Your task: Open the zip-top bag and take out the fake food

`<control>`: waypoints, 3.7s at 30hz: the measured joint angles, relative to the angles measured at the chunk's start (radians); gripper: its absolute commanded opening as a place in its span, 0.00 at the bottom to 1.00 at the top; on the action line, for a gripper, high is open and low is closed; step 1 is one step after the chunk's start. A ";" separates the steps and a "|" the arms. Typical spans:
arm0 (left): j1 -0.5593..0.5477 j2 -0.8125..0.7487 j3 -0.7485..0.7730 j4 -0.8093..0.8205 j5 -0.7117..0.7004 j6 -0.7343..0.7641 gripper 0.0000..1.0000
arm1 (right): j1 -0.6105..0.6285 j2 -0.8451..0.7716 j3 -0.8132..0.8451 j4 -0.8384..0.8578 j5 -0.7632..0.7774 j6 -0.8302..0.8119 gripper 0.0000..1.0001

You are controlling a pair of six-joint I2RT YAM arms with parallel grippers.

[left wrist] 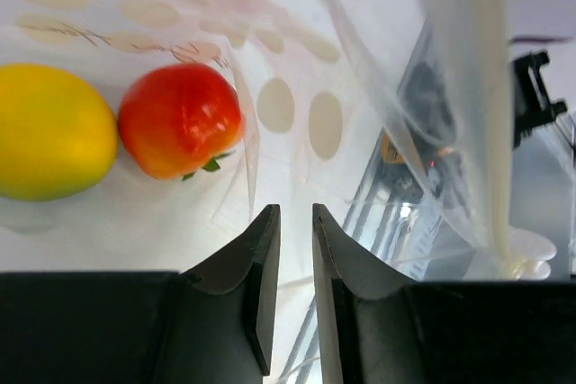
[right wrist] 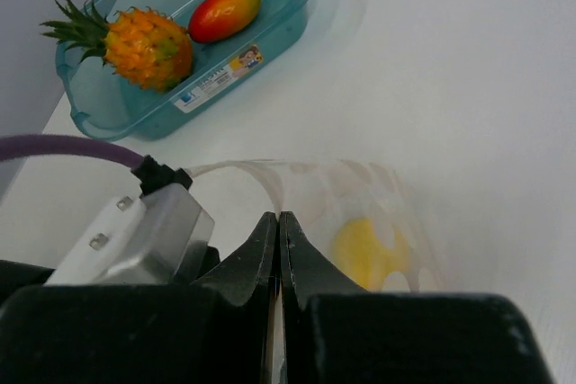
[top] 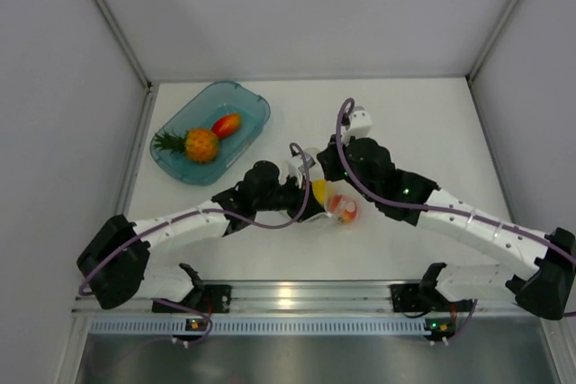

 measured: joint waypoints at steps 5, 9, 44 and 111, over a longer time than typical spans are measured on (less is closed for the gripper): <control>0.000 0.003 -0.051 0.024 0.126 0.081 0.27 | 0.000 -0.031 0.000 0.001 0.000 -0.012 0.00; 0.000 0.003 -0.061 0.035 0.208 0.119 0.27 | 0.000 -0.045 -0.003 0.001 -0.007 -0.034 0.00; -0.009 0.166 0.064 -0.135 0.051 0.137 0.26 | 0.000 -0.154 -0.129 0.082 -0.103 -0.128 0.00; -0.171 0.428 0.438 -0.401 -0.398 -0.216 0.72 | -0.017 -0.411 -0.401 0.093 0.010 0.016 0.00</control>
